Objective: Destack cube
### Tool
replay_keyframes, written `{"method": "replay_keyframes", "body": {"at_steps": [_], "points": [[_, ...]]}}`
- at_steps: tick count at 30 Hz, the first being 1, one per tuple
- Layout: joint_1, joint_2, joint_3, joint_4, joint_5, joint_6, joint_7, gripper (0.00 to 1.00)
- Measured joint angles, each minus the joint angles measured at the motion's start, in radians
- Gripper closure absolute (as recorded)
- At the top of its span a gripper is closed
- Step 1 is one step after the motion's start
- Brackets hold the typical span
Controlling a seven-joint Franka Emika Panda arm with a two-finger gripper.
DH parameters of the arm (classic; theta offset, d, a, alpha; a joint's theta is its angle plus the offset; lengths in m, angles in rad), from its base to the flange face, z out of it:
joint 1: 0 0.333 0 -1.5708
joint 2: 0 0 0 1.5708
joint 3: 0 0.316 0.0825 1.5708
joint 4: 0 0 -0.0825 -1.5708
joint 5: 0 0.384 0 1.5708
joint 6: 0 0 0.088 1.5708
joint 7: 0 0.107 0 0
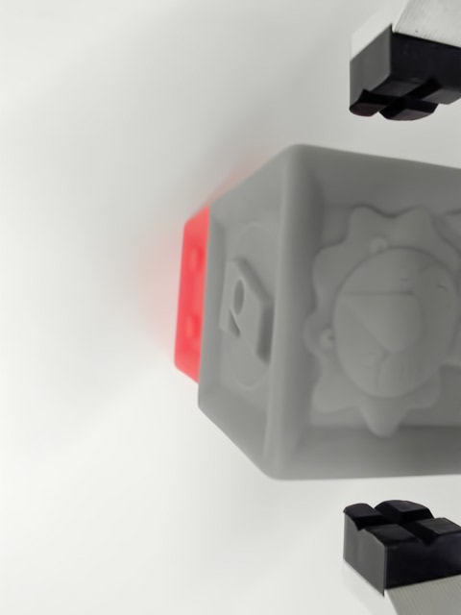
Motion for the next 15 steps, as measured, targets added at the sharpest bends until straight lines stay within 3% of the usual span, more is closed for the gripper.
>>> {"method": "replay_keyframes", "body": {"at_steps": [11,12,15], "points": [[0.013,0.036,-0.015,0.005,-0.011,0.032,0.01,0.0],[0.014,0.036,-0.016,0.005,-0.011,0.033,0.01,1.0],[0.014,0.036,-0.016,0.005,-0.012,0.033,0.011,1.0]]}}
